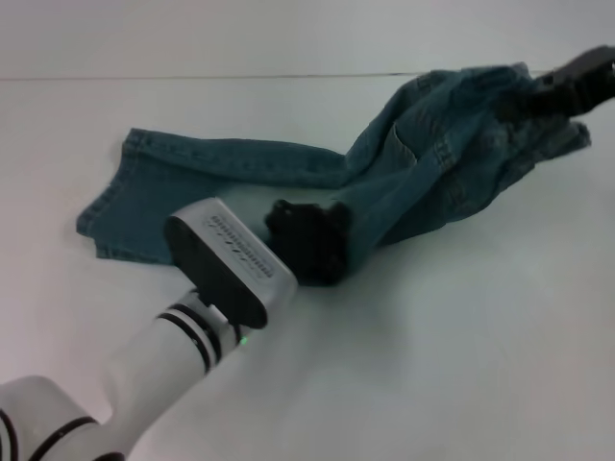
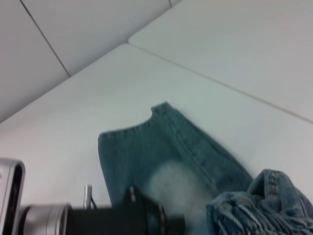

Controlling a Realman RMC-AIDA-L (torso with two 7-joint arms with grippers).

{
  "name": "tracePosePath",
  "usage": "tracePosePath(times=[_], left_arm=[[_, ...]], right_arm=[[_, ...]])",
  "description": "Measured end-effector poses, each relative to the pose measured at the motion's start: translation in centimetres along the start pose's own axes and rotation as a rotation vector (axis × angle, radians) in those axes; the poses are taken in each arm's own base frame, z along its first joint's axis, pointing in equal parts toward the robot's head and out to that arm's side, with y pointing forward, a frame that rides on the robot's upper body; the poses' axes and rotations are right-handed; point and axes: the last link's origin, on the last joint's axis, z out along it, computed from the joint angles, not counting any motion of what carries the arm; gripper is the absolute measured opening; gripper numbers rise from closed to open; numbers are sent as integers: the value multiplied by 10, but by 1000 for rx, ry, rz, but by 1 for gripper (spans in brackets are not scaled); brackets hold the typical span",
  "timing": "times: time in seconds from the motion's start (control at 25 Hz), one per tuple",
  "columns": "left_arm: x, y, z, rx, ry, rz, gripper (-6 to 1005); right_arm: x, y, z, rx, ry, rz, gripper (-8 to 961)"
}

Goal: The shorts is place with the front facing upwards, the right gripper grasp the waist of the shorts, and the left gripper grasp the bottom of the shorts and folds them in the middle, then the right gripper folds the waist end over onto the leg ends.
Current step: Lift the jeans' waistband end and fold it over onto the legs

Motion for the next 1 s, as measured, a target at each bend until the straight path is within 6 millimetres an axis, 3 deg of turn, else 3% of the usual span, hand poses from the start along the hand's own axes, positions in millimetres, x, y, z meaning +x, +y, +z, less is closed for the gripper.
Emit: tracePosePath(times=[0.6,0.84,1.0], left_arm=[[36,54,11,-179,73,-95,1],[39,60,8,-203,88,-143,1],[31,57,-10,-163,149,-147,2]], right_arm=[[-52,29,26,-69,-24,-144,65],[-59,34,40,-66,3,-183,64],[-56,32,50,-55,24,-182,65]])
